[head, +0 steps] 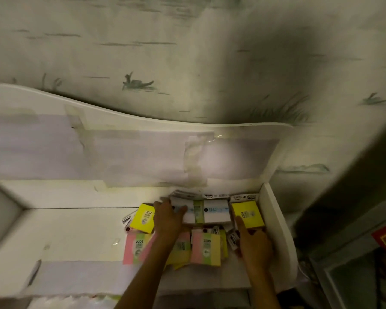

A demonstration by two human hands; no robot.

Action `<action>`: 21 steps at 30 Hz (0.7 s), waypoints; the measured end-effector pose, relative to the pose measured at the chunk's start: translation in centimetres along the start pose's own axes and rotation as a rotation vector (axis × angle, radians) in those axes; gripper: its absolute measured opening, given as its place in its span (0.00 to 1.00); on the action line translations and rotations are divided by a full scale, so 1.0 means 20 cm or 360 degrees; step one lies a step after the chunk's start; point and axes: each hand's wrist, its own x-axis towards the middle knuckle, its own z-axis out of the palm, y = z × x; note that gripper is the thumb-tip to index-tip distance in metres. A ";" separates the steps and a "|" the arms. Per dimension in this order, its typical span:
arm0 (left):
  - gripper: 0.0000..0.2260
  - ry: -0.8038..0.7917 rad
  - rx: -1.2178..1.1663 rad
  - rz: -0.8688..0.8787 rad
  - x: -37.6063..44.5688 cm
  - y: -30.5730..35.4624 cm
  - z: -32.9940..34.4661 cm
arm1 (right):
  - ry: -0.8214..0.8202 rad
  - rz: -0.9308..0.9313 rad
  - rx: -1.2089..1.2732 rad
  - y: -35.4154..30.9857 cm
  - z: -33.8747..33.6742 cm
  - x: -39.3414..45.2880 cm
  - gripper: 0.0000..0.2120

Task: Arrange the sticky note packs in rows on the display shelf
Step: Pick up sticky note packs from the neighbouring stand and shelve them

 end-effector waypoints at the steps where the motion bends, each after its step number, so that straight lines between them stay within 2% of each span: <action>1: 0.20 0.0034 -0.0067 0.0008 0.01 0.00 -0.01 | -0.0016 0.0018 0.0069 0.00 0.00 0.00 0.23; 4: 0.12 0.0098 -0.0288 0.0044 0.00 -0.01 -0.07 | -0.0082 0.0118 0.0345 0.01 0.03 0.01 0.13; 6: 0.11 0.0091 -0.0433 0.0056 -0.02 -0.02 -0.12 | -0.0165 0.0269 0.0536 0.03 0.04 0.01 0.09; 10: 0.13 0.0074 -0.0592 0.0089 -0.04 -0.05 -0.17 | -0.0215 0.0424 0.0760 0.06 0.04 0.01 0.12; 12: 0.12 0.0023 -0.0738 0.0073 -0.06 -0.07 -0.20 | -0.0188 0.0428 0.0853 0.05 0.03 0.00 0.09; 16: 0.09 -0.0044 -0.0914 0.0053 -0.10 -0.08 -0.24 | -0.0102 0.0324 0.0901 0.03 0.02 -0.03 0.07; 21: 0.09 -0.0090 -0.1108 0.0037 -0.15 -0.10 -0.31 | 0.0034 -0.0153 0.0729 -0.04 -0.04 -0.11 0.05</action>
